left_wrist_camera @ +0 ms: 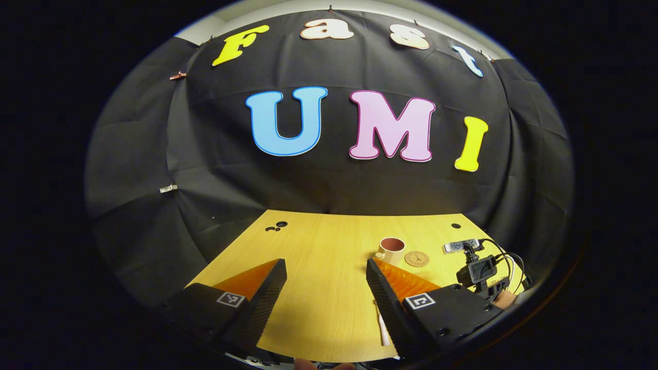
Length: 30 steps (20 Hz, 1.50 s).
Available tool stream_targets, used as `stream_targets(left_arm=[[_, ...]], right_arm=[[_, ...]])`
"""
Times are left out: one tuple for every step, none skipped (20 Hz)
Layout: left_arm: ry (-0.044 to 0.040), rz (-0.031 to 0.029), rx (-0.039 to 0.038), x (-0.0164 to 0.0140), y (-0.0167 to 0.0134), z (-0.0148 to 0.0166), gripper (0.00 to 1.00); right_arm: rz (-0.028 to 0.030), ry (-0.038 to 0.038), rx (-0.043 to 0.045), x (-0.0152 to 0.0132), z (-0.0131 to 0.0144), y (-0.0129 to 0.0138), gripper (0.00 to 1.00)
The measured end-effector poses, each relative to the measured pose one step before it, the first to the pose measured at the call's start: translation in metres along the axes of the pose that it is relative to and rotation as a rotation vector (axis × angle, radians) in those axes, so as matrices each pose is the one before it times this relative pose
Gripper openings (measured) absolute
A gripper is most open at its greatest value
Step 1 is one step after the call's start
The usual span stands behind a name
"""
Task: Put the toothbrush and toothpaste on the desktop into the cup, then pick up the cup and place it on the coaster on the desktop.
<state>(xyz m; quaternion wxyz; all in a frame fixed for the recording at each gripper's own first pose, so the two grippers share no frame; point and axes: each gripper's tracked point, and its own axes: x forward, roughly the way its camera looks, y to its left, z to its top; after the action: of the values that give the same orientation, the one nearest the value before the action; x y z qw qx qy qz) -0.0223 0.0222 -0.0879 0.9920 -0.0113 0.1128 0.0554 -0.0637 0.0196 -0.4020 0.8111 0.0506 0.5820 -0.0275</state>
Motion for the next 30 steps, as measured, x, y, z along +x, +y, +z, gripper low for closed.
stream_targets(left_arm=[[0.00254,0.00127,0.00119,0.00022,-0.00019,0.00046,0.98],[0.00305,-0.00086,0.00053,-0.00002,-0.00107,-0.00171,0.98],[0.00413,-0.00370,-0.00065,0.00014,-0.00179,0.00051,0.98],[0.00400,-0.00277,-0.00017,0.00078,-0.00136,-0.00116,0.97],[0.00253,-0.00111,0.00111,0.00052,-0.00111,0.00001,0.97],[0.00426,-0.00259,0.00159,0.00128,-0.00144,-0.00055,0.98],[0.00493,-0.00457,0.00132,0.00124,-0.00267,-0.00053,0.98],[0.00647,-0.00676,0.00194,0.00245,-0.00377,-0.00235,0.97],[0.01017,-0.00839,0.00210,0.00299,-0.00430,-0.00166,0.97],[0.01082,-0.00996,0.00149,0.00181,-0.00302,-0.00419,0.96],[0.01210,-0.00896,0.00144,0.00288,-0.00376,-0.00216,0.96],[0.01297,-0.00876,0.00226,0.00391,-0.00436,-0.00451,0.96],[0.01623,-0.00885,0.00237,0.00445,-0.00488,-0.00371,0.96],[0.01871,-0.00897,0.00262,0.00518,-0.00481,-0.00573,0.95],[0.02382,-0.01333,0.00354,0.00580,-0.00640,-0.00549,0.95],[0.02613,-0.01648,0.00204,0.00562,-0.00605,-0.00624,0.95],[0.02770,-0.01194,0.00025,0.00647,-0.00535,-0.00672,0.94],[0.02757,-0.01256,-0.00394,0.00610,-0.00239,-0.00867,0.93],[0.02666,-0.00994,-0.00768,0.00663,-0.00489,-0.00756,0.92],[0.02896,-0.00705,-0.00835,0.00790,-0.00506,-0.00903,0.91],[0.02388,-0.00680,-0.00939,0.00614,-0.00258,-0.00773,0.90],[0.02245,-0.00638,-0.00992,0.00855,-0.00398,-0.00844,0.89],[0.02186,-0.00409,-0.01048,0.00809,-0.00381,-0.00828,0.88],[0.01806,0.00179,-0.00512,0.00868,-0.00277,-0.00663,0.87],[0.02311,0.00808,0.00014,0.00905,-0.00074,-0.00811,0.85],[0.02520,0.00641,0.00222,0.00812,-0.00002,-0.00954,0.85],[0.02320,0.00317,0.00256,0.00723,-0.00214,-0.00719,0.85],[0.02192,0.00194,0.00020,0.00958,-0.00259,-0.00722,0.84],[0.02045,0.00353,-0.00065,0.00648,-0.00219,-0.00470,0.83],[0.01847,0.00383,-0.00024,0.00628,-0.00190,-0.00493,0.82]], right_arm=[[0.00452,-0.00591,-0.01459,0.00088,0.00056,-0.00031,0.43],[0.00418,-0.01080,-0.01431,-0.00107,0.00031,0.00015,0.43],[0.00446,-0.01142,-0.00594,-0.00118,0.00049,-0.00020,0.39],[0.00884,-0.01192,-0.00194,-0.00252,0.00187,0.00006,0.36],[0.01505,-0.01389,0.01226,0.00000,0.00133,0.00030,0.30],[0.01612,-0.01075,0.01421,-0.00413,0.00130,-0.00025,0.30],[0.01594,-0.00815,0.01264,-0.00303,0.00086,-0.00102,0.30],[0.01943,-0.01939,0.01163,-0.00438,0.00382,-0.00009,0.30],[0.01811,-0.02358,0.00470,-0.00609,0.00406,-0.00044,0.30],[0.01851,-0.02733,-0.00038,-0.00818,0.00522,-0.00011,0.30],[0.01434,-0.03242,-0.00466,-0.00791,0.00676,-0.00093,0.30],[0.01138,-0.02838,-0.00908,-0.00819,0.00583,-0.00037,0.29],[0.01149,-0.02212,-0.00939,-0.00760,0.00534,-0.00034,0.29],[0.00835,-0.02005,-0.00801,-0.00684,0.00543,-0.00054,0.29],[0.00661,-0.01475,-0.00548,-0.00690,0.00390,-0.00109,0.29],[0.00636,-0.01147,-0.00248,-0.00524,0.00322,-0.00029,0.29],[0.00547,-0.00383,0.00029,-0.00490,0.00262,-0.00088,0.29],[0.00656,-0.00561,0.00466,-0.00490,0.00272,-0.00054,0.29],[0.00829,-0.00881,0.00941,-0.00434,0.00453,-0.00018,0.29],[0.01005,-0.00832,0.00798,-0.00359,0.00412,0.00121,0.29],[0.00676,-0.00970,0.00404,-0.00310,0.00484,-0.00048,0.29],[0.00462,-0.01106,0.00294,-0.00333,0.00553,-0.00046,0.29],[0.00372,-0.01182,0.00265,-0.00286,0.00636,-0.00106,0.29],[0.00518,-0.00891,0.00484,-0.00327,0.00542,-0.00095,0.29],[0.00669,-0.00687,0.00662,-0.00272,0.00621,-0.00039,0.29],[0.00740,-0.00721,0.00635,-0.00228,0.00574,-0.00071,0.29],[0.00668,-0.00954,0.00108,-0.00258,0.00710,-0.00118,0.29],[0.00274,-0.00900,-0.00243,-0.00205,0.00686,-0.00268,0.29],[0.00362,-0.00802,-0.00457,-0.00138,0.00621,-0.00277,0.29],[0.00263,-0.00691,-0.00496,-0.00070,0.00549,-0.00311,0.29]])
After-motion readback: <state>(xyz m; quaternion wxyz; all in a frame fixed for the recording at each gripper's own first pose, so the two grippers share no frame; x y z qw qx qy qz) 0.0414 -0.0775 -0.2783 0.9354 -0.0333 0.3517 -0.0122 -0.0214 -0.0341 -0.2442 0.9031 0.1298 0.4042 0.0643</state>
